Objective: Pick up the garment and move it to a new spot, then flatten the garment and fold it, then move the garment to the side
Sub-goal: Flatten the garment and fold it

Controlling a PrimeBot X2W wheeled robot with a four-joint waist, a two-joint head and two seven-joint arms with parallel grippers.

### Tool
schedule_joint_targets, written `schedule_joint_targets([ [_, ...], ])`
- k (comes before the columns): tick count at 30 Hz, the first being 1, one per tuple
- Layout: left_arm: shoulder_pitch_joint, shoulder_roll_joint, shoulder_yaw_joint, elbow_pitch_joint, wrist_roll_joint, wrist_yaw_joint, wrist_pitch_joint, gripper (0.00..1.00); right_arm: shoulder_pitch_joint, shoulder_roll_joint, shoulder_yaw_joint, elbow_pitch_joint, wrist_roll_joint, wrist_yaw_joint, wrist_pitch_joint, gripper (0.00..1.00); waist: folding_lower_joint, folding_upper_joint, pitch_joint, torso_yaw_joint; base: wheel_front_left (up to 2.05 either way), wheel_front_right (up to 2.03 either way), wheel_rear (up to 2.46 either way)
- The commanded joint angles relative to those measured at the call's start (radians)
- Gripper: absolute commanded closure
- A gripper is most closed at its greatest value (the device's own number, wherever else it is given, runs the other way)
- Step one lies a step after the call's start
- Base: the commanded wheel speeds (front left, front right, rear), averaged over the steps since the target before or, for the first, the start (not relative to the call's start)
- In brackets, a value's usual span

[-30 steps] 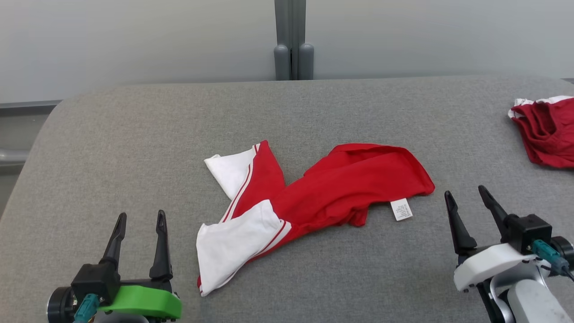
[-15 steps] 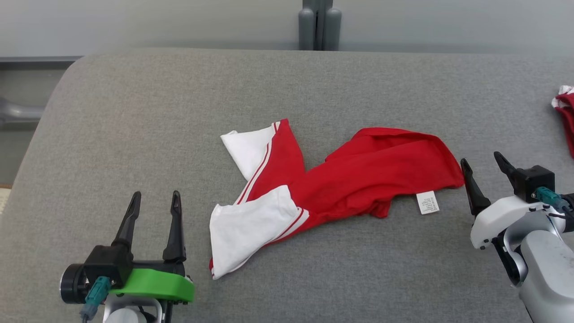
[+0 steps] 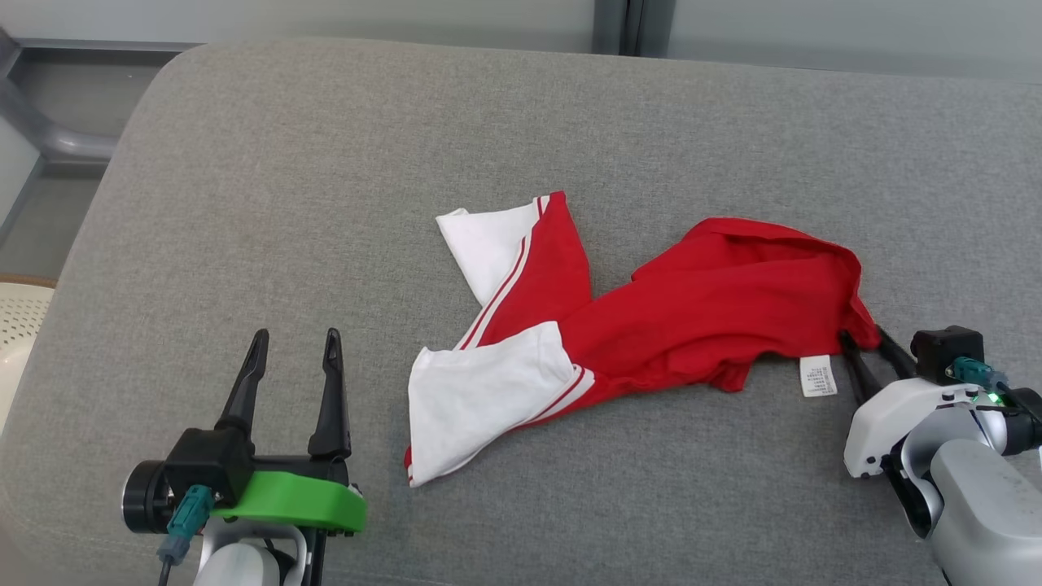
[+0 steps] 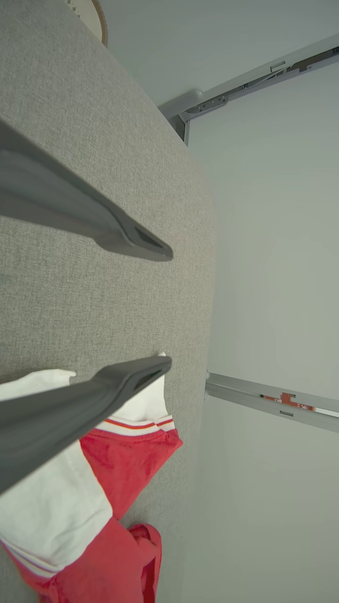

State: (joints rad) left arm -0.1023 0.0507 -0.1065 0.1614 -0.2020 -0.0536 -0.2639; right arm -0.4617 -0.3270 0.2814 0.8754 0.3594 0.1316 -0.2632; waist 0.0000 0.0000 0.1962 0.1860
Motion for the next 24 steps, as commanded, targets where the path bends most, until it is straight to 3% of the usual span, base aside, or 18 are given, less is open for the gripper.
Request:
schedule_joint_targets([
  [1, 0.002, 0.000, 0.000, 0.000, -0.011, 0.007, 0.000, 0.00, -0.002, -0.006, 0.007, 0.005, 0.012, -0.002, -0.002, 1.00, 0.0000, 0.0000, -0.010, -0.009, 0.00, 0.00, 0.00],
  [11, 0.043, 0.001, 0.015, 0.011, -0.014, 0.009, 0.000, 0.00, 0.098, -0.029, -0.026, -0.188, 0.018, -0.002, -0.002, 1.00, 0.0000, 0.0000, -0.075, -0.090, 0.00, 0.00, 0.00],
  [24, 0.074, 0.001, 0.032, 0.031, -0.023, 0.001, 0.000, 0.00, 0.432, -0.037, -0.079, -0.496, 0.046, -0.002, 0.005, 1.00, 0.0000, 0.0000, -0.116, -0.198, 0.00, 0.00, 0.00],
])
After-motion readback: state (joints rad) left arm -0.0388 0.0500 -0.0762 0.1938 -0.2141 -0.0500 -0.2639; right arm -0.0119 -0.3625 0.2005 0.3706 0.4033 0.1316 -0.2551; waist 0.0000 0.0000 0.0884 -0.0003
